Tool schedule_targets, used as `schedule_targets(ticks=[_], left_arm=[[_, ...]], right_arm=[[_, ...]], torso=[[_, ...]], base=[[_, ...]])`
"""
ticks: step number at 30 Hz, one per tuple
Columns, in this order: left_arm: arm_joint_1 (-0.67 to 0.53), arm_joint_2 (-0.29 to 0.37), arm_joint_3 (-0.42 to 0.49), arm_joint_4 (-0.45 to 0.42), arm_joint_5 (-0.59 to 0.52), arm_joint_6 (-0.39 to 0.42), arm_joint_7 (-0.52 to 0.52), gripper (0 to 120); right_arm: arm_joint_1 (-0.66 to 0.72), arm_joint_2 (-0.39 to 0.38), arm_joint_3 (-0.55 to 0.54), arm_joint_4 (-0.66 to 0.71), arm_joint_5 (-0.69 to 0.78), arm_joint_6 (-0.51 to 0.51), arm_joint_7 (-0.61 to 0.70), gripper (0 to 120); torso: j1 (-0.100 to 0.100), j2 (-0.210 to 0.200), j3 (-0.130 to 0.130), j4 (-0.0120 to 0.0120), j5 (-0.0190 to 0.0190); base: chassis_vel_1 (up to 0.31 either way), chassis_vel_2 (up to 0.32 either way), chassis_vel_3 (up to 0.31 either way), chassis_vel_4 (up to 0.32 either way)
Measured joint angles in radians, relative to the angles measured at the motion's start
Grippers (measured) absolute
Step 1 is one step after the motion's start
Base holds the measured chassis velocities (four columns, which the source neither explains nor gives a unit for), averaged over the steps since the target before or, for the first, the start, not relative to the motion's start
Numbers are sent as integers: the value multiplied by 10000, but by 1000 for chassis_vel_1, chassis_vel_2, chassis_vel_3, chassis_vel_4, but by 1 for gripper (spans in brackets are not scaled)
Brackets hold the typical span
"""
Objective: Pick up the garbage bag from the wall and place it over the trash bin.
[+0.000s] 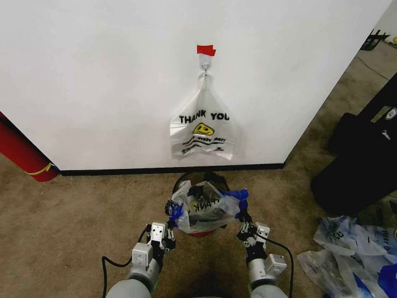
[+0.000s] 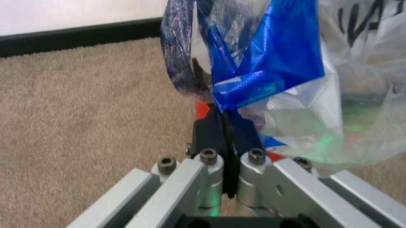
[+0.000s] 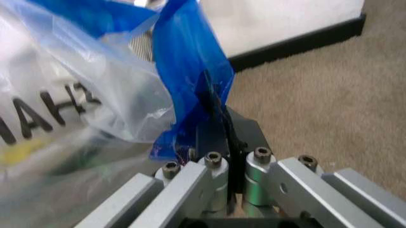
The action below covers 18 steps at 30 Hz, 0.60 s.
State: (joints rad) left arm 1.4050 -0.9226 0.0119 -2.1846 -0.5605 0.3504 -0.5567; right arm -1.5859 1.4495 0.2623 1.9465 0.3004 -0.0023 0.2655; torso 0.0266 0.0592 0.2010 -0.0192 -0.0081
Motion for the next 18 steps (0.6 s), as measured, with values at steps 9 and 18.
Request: schedule_targets(ticks=[9,18], left_arm=[[-582,317,253,200,-432,520,-5,0],[-1236,387,645,826,-308,517,45,0]], right_arm=[[72,-522,-182,43,64,-1029,380,0],[821,-646,-161,-75,674,-1713,1070,0]], torso=[[0,0,0,-1,0],[0,0,0,0,0]], base=[[0,0,0,0],[0,0,0,0]])
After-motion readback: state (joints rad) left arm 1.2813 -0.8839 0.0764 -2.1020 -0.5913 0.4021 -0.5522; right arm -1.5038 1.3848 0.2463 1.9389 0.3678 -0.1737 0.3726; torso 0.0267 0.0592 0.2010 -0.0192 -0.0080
